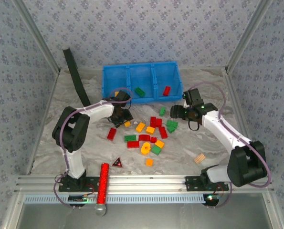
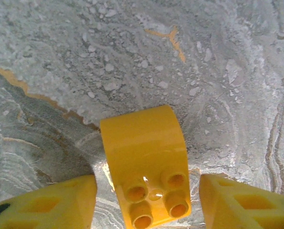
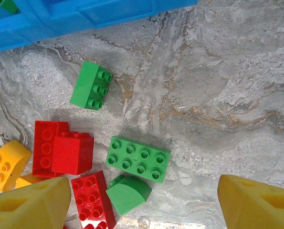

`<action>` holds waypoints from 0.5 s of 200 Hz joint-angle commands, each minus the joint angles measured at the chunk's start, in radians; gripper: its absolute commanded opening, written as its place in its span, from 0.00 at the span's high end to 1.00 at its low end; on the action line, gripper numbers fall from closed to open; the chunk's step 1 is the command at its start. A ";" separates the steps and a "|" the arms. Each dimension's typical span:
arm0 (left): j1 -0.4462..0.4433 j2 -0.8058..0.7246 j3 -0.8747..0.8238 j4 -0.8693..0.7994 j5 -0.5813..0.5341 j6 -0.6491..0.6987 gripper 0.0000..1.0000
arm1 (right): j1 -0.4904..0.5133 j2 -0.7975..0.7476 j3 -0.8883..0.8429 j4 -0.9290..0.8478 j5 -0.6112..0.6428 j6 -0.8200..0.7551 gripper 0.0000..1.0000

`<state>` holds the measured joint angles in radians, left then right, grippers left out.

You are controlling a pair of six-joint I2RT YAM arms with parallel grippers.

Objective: Sort the legos into containers by color
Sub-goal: Pick up the lego from the center of the table.

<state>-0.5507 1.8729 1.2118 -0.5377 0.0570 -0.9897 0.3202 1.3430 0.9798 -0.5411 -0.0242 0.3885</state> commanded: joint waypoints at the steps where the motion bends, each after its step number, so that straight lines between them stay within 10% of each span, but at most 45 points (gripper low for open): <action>1: -0.004 0.043 0.033 -0.073 0.012 0.023 0.51 | -0.005 0.002 0.011 0.002 -0.038 -0.001 0.19; 100: 0.000 0.008 0.070 -0.195 -0.023 0.135 0.83 | 0.142 -0.006 -0.084 -0.010 -0.089 0.037 0.20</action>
<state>-0.5499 1.9018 1.2629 -0.6182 0.0513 -0.9108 0.4042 1.3426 0.9142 -0.5419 -0.0948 0.4042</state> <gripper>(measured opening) 0.321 0.791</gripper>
